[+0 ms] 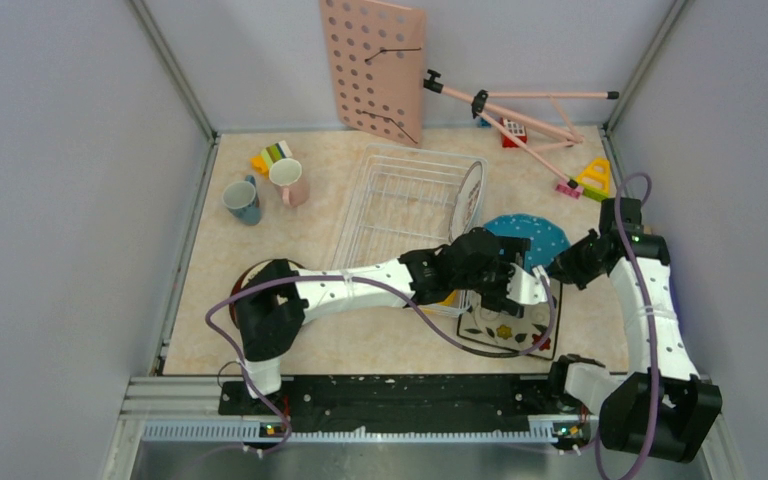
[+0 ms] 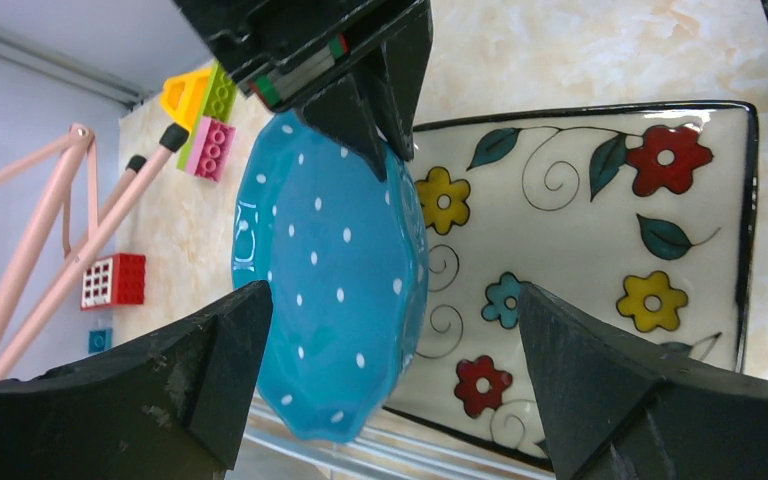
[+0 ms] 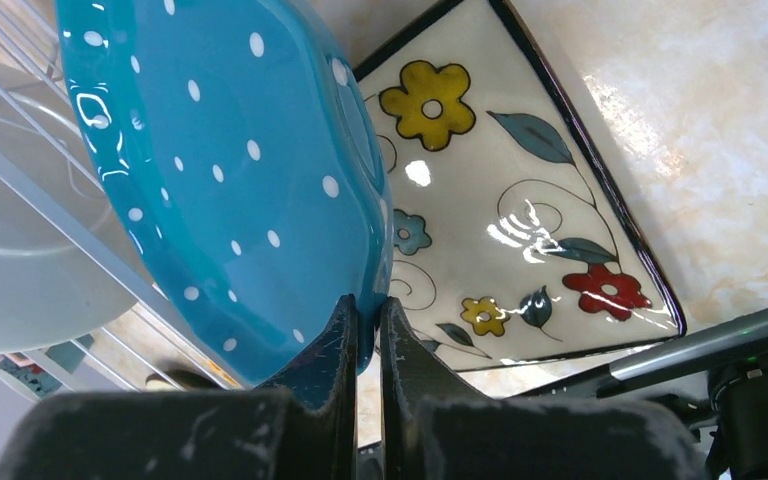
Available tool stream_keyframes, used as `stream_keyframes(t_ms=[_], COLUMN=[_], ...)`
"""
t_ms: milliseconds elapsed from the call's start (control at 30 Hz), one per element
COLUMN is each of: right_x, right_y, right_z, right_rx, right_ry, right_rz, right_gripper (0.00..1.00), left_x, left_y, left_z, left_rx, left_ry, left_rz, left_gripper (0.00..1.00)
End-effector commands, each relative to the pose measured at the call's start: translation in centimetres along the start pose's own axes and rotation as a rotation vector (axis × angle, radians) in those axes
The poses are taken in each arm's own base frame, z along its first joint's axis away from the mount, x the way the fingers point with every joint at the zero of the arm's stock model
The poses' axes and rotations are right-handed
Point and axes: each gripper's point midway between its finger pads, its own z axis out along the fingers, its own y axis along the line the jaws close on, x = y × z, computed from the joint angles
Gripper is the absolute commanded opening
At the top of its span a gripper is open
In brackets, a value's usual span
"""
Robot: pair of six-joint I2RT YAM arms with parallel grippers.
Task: Load the mixed dishes into the dish rack
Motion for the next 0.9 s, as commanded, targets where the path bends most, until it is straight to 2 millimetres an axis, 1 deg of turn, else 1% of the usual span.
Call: stream_keyframes(t_ms=[0, 133, 333, 467, 500, 567, 600, 633, 700, 767, 800, 867], right_x=[-1.6, -1.3, -1.2, -1.0, -0.9, -0.6, -0.5, -0.4, -0.3, -0.4, -0.4, -0.5], right_y=[3.6, 3.8, 4.1, 4.0, 4.0, 3.9, 3.9, 4.0, 3.9, 3.9, 3.8, 3.8], right_z=[-2.8, -3.2, -4.0, -4.2, -4.2, -4.3, -4.3, -4.4, -4.4, -4.5, -4.4, -4.4], right_rx=[-0.163, -0.174, -0.197, -0.199, -0.201, -0.204, -0.209, -0.214, -0.219, -0.219, -0.216, -0.214], right_ry=[-0.069, -0.06, -0.069, -0.065, -0.064, -0.055, -0.05, -0.048, -0.052, -0.058, -0.061, -0.067], right_rz=[0.001, 0.01, 0.018, 0.019, 0.02, 0.024, 0.027, 0.028, 0.031, 0.032, 0.032, 0.029], right_gripper=[0.0, 0.0, 0.0, 0.0, 0.0, 0.0, 0.0, 0.0, 0.0, 0.0, 0.0, 0.0], left_x=[-1.9, -0.5, 0.5, 0.8, 1.2, 1.7, 1.7, 1.7, 1.7, 1.6, 1.5, 1.2], left_y=[0.8, 0.1, -0.9, -1.4, -1.3, -1.3, -1.1, -0.9, -0.6, -0.5, -0.4, -0.5], left_z=[1.6, 2.6, 3.8, 4.5, 4.6, 4.9, 5.0, 5.1, 5.2, 5.2, 5.2, 5.1], left_rx=[-0.012, -0.012, -0.044, -0.107, -0.127, -0.149, -0.17, -0.184, -0.207, -0.214, -0.217, -0.214], left_ry=[-0.049, -0.001, 0.024, 0.015, 0.026, 0.03, 0.025, 0.022, 0.012, 0.004, -0.001, -0.012], left_rz=[0.09, 0.116, 0.141, 0.129, 0.129, 0.129, 0.123, 0.121, 0.125, 0.126, 0.127, 0.126], left_gripper=[0.97, 0.94, 0.91, 0.84, 0.83, 0.77, 0.72, 0.64, 0.37, 0.07, 0.0, 0.0])
